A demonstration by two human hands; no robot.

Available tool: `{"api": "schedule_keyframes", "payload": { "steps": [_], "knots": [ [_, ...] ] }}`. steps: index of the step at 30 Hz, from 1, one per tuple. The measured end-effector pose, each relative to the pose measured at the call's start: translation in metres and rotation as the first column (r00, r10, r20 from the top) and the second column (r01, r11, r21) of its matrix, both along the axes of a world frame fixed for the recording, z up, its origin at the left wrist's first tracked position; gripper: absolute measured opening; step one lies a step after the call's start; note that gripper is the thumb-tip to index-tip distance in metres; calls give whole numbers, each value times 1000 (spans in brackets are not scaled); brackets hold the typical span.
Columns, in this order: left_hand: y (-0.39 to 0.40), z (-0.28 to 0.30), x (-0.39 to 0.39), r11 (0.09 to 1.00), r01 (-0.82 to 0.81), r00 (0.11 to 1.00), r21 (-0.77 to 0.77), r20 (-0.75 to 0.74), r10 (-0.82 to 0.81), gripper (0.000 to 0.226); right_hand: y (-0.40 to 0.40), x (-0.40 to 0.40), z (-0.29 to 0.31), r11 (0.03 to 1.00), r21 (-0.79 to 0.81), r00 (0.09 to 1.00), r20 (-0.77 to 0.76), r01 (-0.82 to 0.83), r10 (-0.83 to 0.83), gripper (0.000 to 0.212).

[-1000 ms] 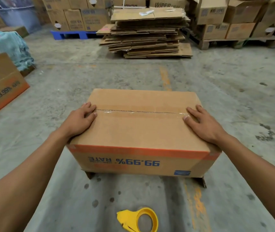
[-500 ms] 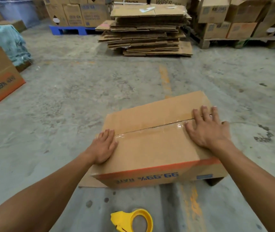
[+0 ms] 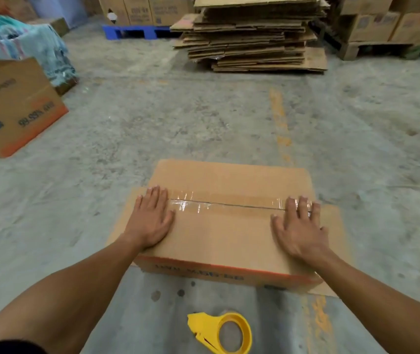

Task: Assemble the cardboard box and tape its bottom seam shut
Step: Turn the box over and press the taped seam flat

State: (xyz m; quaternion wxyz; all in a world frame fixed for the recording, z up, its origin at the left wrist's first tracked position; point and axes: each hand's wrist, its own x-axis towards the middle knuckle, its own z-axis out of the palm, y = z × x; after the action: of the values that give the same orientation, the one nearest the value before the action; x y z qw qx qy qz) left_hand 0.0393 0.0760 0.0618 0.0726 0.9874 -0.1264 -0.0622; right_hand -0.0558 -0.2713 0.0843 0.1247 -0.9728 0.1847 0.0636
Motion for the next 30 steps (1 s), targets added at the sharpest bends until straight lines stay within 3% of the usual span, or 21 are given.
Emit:
{"api": "schedule_keyframes", "payload": {
  "steps": [12,16,18,22,30],
  "knots": [
    [-20,-12,-4,998,53,997,45,49,-56,88,-22,3,-15,996,-87,999,23,-28,30,71],
    [-50,-13,-13,989,145,988,42,46,-147,85,-36,2,-14,993,-113,999,18,-30,32,70],
    [-67,-11,-17,980,196,980,41,36,-198,83,-38,2,-11,984,-155,995,37,-85,92,68],
    [-76,-11,-17,976,213,976,47,27,-214,83,-16,6,-10,907,-140,915,10,-398,403,64],
    [-68,-4,-25,952,300,953,56,26,-302,82,-4,-12,-20,900,-207,922,-37,-384,385,66]
  ]
}}
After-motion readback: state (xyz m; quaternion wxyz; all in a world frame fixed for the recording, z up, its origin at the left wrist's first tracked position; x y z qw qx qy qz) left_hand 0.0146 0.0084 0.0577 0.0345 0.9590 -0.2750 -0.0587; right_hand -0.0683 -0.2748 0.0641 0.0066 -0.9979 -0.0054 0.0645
